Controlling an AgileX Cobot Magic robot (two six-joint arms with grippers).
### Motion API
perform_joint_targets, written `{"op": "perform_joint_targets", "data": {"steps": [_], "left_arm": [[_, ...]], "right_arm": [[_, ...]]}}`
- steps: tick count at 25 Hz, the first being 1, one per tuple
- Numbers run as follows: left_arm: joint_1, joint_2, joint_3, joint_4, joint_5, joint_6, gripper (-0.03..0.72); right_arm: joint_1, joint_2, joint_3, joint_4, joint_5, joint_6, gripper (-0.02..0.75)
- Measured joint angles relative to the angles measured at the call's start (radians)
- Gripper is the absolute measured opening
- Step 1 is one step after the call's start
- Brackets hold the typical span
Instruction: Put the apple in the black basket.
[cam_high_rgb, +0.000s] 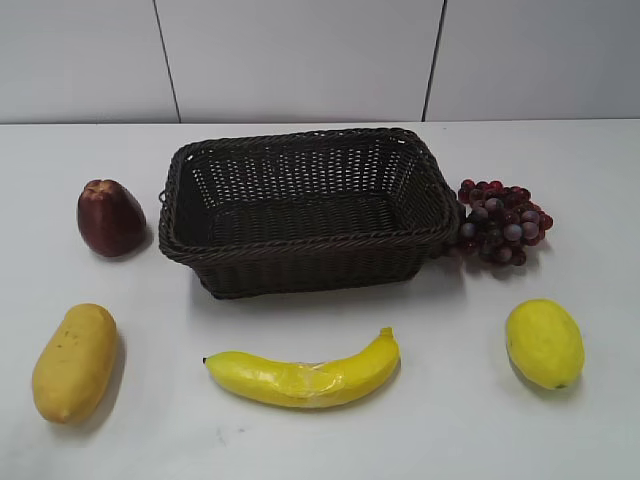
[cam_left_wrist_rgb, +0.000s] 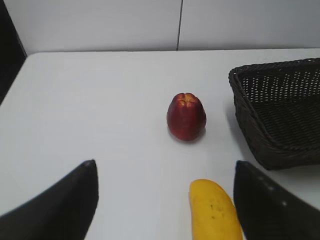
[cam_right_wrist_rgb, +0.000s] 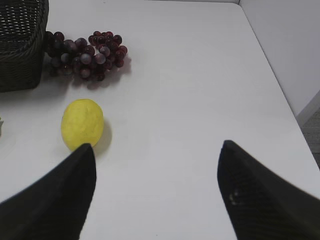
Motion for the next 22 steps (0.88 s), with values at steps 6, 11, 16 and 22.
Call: {"op": "perform_joint_targets", "data": {"steps": [6,11,16,22], "left_arm": [[0.0,0.424,-0.212,-0.076,-0.008,0.068,0.634],[-0.044,0.72,-0.43,-0.104,0.066,0.113,0.632],[-0.12,0.926,-0.587,-0.088,0.105,0.125,0.631],[-0.153,1.128,-0.646,-0.049,0.079,0.127,0.673]], "right_arm": [[0.0,0.0,0.0,0.0,0.0,0.0,0.571],[0.0,0.0,0.0,0.0,0.0,0.0,0.571],[0.0,0.0,0.0,0.0,0.0,0.0,0.571],[0.0,0.0,0.0,0.0,0.0,0.0,0.571]]}}
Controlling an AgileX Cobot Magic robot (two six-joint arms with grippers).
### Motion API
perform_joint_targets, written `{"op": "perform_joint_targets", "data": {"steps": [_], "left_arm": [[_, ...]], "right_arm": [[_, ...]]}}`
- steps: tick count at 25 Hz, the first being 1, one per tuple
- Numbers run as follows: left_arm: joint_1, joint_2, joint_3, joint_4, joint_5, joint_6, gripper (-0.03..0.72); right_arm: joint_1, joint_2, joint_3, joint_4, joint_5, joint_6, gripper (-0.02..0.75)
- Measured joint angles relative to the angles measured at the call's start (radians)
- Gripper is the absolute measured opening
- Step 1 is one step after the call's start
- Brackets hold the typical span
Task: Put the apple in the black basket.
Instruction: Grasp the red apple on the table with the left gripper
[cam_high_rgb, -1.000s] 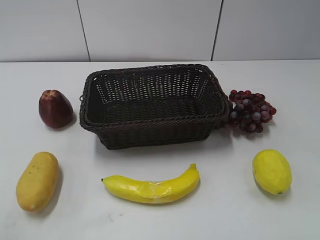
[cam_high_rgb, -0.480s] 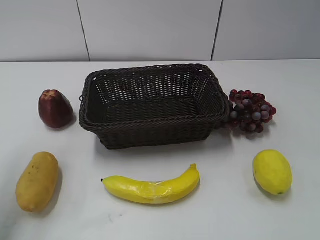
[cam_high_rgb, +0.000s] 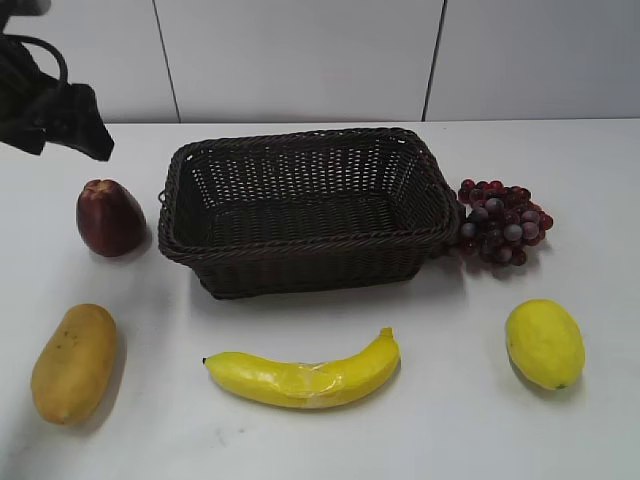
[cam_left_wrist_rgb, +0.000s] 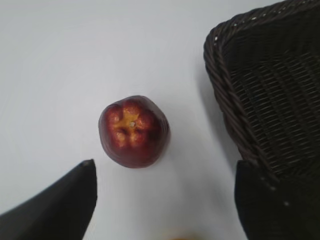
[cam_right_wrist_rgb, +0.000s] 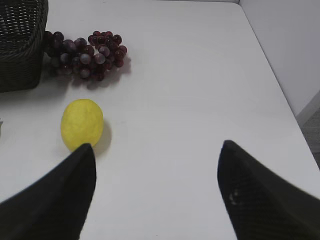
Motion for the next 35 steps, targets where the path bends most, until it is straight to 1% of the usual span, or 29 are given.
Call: {"op": "perform_joint_targets", "data": {"steps": [6,15,16,19,24,35], "left_arm": [[0.0,0.138,-0.005,0.044,-0.062,0.0,0.691],[-0.001,0.259,-0.07,0.051,-0.112,0.0,0.686],[-0.001,0.264,-0.071,0.051,-0.109,0.0,0.677],[-0.001,0.269,-0.071,0.054,-0.102,0.0,0.619],[-0.001,0.269,-0.075,0.065,-0.086,0.0,0.488],[-0.001,0.262,-0.082,0.066,-0.046,0.0,0.488]], "right_arm": [[0.0,0.0,0.0,0.0,0.0,0.0,0.571],[0.0,0.0,0.0,0.0,0.0,0.0,0.571],[0.0,0.0,0.0,0.0,0.0,0.0,0.571],[0.0,0.0,0.0,0.0,0.0,0.0,0.571],[0.0,0.0,0.0,0.0,0.0,0.0,0.571],[0.0,0.0,0.0,0.0,0.0,0.0,0.571]]}}
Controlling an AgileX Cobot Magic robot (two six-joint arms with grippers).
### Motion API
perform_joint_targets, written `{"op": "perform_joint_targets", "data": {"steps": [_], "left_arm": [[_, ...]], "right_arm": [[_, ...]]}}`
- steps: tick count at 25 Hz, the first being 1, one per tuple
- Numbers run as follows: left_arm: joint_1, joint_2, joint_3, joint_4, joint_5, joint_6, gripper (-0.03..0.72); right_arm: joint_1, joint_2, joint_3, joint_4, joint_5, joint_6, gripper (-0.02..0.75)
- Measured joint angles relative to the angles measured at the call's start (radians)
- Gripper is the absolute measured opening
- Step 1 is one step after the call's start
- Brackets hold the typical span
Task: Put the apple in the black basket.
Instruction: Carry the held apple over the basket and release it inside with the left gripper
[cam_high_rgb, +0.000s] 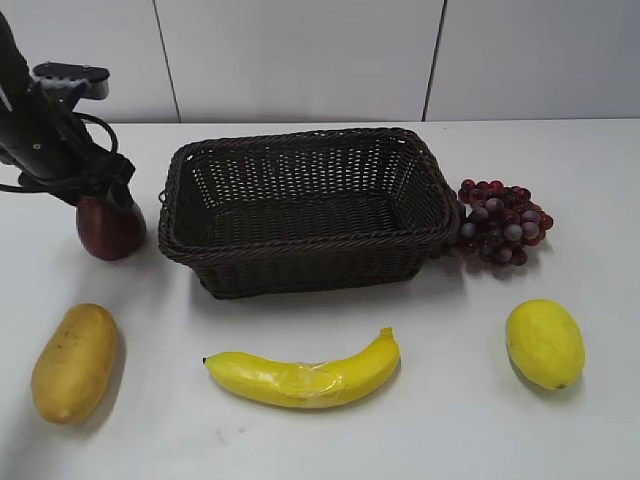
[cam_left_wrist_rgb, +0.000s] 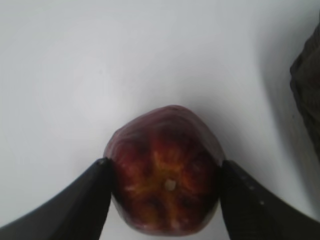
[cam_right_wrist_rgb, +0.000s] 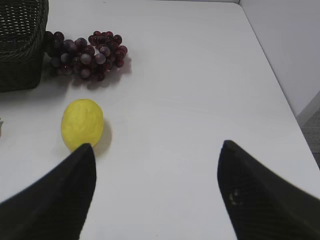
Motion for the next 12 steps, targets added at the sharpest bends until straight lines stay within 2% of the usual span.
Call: {"op": "perform_joint_targets", "data": {"steps": [8,12], "left_arm": [[-0.006,-0.145,-0.072,0.003,0.116,0.0,0.488],[-0.052,-0.228,-0.157,0.001,0.176,0.0,0.488]], "right_arm": [[0.0,0.0,0.0,0.0,0.0,0.0,0.571],[0.0,0.0,0.0,0.0,0.0,0.0,0.571]]}}
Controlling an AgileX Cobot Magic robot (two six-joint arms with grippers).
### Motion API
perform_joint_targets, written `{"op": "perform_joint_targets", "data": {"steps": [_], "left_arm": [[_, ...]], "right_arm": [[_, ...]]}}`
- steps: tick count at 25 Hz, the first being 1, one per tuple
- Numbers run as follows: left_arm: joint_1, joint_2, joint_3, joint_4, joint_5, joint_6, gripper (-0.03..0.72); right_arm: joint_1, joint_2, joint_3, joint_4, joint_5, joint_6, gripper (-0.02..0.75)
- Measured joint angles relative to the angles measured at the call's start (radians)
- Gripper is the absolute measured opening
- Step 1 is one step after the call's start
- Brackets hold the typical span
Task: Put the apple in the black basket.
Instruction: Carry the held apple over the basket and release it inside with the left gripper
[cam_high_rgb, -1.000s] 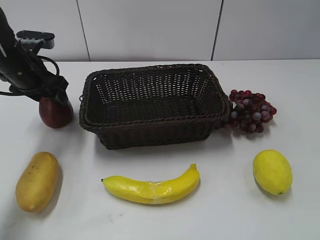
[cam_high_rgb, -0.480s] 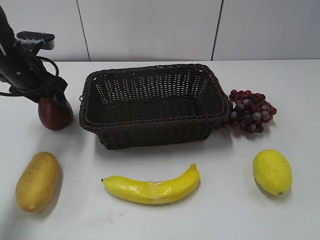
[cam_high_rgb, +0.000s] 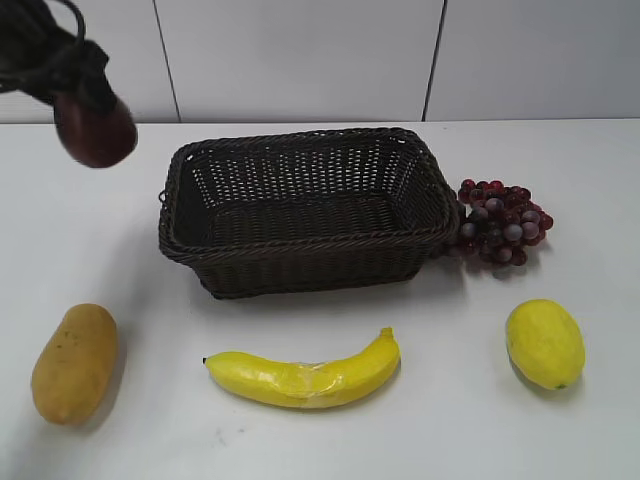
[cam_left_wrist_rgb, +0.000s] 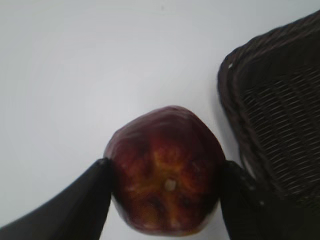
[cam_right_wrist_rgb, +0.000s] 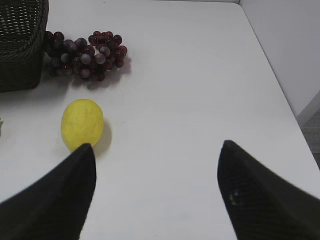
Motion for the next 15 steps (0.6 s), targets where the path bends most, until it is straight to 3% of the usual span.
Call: {"op": "perform_joint_targets", "data": {"steps": [5,10,15], "left_arm": [[-0.122,-0.045,-0.092,-0.033,0.008,0.0,0.488],[-0.247,-0.006,-0.098,-0.093,-0.011,0.0,0.487],[-0.317,0.109,-0.099,-0.104,-0.059,0.0,0.487]], "right_arm": [[0.0,0.0,0.0,0.0,0.0,0.0,0.571],[0.0,0.0,0.0,0.0,0.0,0.0,0.571],[0.0,0.0,0.0,0.0,0.0,0.0,0.571]]}}
